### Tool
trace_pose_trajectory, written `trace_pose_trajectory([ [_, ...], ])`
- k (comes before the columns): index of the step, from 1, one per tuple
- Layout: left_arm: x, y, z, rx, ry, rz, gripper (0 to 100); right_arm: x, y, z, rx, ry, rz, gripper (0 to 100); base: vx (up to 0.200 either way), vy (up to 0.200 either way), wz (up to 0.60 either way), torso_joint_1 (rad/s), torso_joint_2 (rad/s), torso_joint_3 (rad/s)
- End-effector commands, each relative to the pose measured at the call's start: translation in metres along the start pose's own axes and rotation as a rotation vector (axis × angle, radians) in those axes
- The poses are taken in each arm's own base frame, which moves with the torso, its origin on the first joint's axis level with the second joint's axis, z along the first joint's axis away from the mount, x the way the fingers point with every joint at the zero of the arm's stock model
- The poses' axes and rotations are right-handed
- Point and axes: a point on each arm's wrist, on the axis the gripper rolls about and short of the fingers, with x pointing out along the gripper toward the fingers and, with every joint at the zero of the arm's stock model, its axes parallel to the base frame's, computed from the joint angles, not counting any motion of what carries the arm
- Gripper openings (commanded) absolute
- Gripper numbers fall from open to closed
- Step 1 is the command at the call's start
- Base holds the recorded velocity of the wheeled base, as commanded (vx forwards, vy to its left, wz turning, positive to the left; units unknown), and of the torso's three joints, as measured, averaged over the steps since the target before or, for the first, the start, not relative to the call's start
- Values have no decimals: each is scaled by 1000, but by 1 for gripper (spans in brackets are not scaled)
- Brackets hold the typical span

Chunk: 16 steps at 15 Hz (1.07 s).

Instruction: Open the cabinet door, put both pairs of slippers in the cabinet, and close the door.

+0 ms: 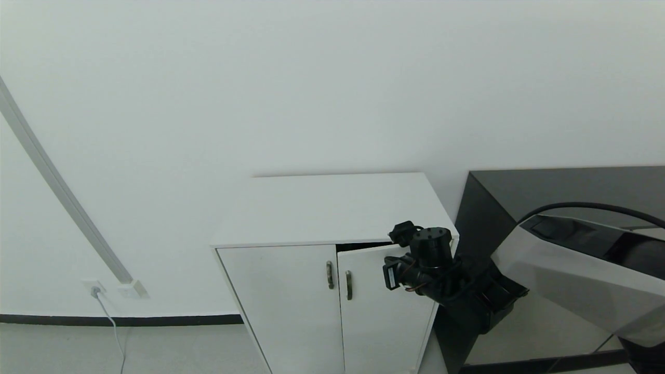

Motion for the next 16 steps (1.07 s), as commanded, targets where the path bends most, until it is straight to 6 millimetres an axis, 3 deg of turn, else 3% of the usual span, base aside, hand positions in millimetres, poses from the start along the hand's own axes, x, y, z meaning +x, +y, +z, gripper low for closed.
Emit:
trace_pose_trajectory([
  [1, 0, 0, 0, 0, -1, 0, 0, 1, 0, 1, 0, -2, -1, 0, 0, 0, 0, 0, 0, 0],
  [16, 0, 0, 0, 0, -1, 0, 0, 8, -2, 1, 2, -1, -7, 0, 0, 0, 0, 0, 0, 0],
])
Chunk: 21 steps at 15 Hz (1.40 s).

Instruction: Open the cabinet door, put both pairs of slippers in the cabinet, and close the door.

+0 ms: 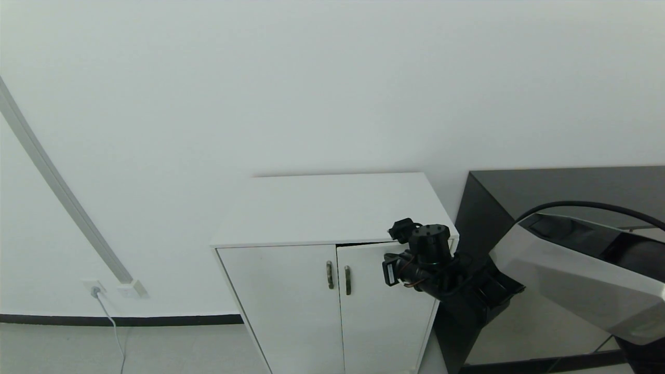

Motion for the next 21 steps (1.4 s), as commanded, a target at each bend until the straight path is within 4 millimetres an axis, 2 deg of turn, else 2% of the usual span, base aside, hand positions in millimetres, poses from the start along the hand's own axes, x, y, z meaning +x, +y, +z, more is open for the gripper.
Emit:
trace_pose_trajectory([
  [1, 0, 0, 0, 0, -1, 0, 0, 1, 0, -2, 0, 4, 0, 0, 0, 0, 0, 0, 0, 0],
  [12, 0, 0, 0, 0, -1, 0, 0, 7, 0, -10, 0, 16, 0, 0, 0, 0, 0, 0, 0, 0],
  [21, 0, 0, 0, 0, -1, 0, 0, 13, 0, -8, 2, -1, -2, 0, 0, 0, 0, 0, 0, 0],
])
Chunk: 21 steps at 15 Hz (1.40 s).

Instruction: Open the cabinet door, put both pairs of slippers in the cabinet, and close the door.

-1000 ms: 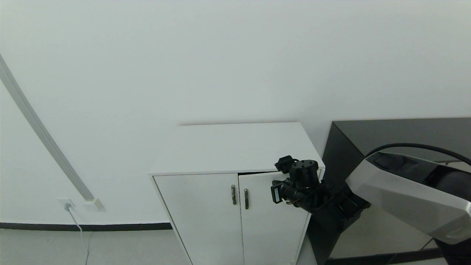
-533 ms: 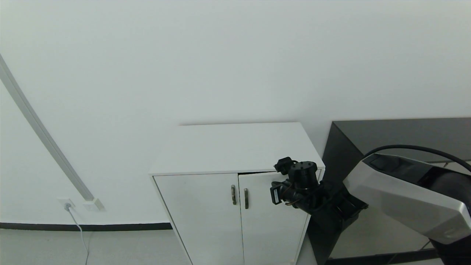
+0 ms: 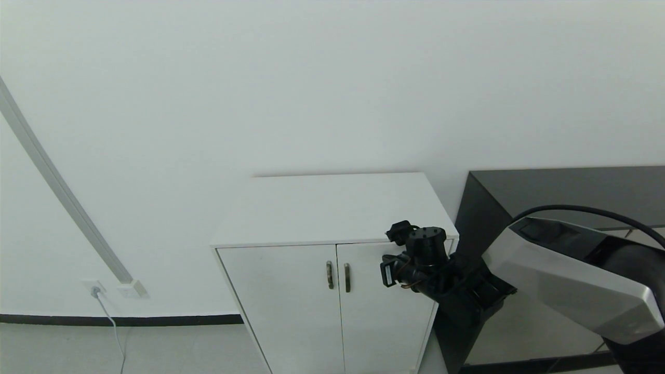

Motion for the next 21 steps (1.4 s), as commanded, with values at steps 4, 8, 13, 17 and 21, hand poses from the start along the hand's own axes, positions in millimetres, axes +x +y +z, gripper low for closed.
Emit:
trace_pose_trajectory([
  [4, 0, 0, 0, 0, 1, 0, 0, 6, 0, -2, 1, -2, -2, 0, 0, 0, 0, 0, 0, 0],
  [8, 0, 0, 0, -2, -1, 0, 0, 8, -1, -2, 0, -8, -24, 0, 0, 0, 0, 0, 0, 0],
  [13, 0, 0, 0, -2, 1, 0, 0, 0, -1, -3, -1, 5, -30, 0, 0, 0, 0, 0, 0, 0],
  [17, 0, 0, 0, -2, 1, 0, 0, -39, 2, 11, -3, -16, -16, 0, 0, 0, 0, 0, 0, 0],
  [21, 0, 0, 0, -2, 1, 0, 0, -97, -4, 25, 0, -37, -16, 0, 0, 0, 0, 0, 0, 0],
])
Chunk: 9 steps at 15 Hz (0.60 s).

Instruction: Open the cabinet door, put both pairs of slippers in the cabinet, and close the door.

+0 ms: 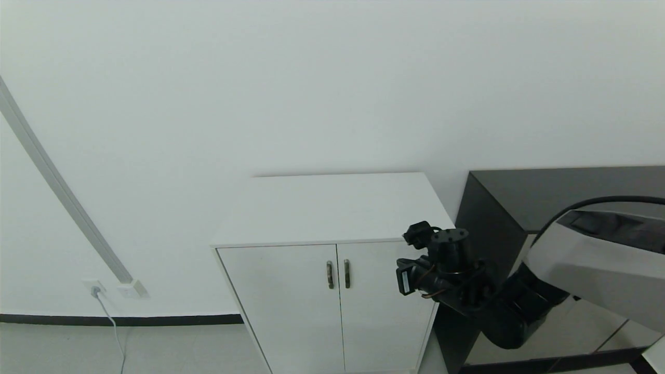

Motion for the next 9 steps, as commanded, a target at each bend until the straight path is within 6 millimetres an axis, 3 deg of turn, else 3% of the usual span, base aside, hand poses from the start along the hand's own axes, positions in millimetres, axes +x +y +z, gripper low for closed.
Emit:
trace_pose_trajectory([
  [1, 0, 0, 0, 0, -1, 0, 0, -47, -7, 20, 8, -47, -2, 0, 0, 0, 0, 0, 0, 0],
  [9, 0, 0, 0, -2, -1, 0, 0, -128, -43, 23, 44, -66, -158, 0, 0, 0, 0, 0, 0, 0],
])
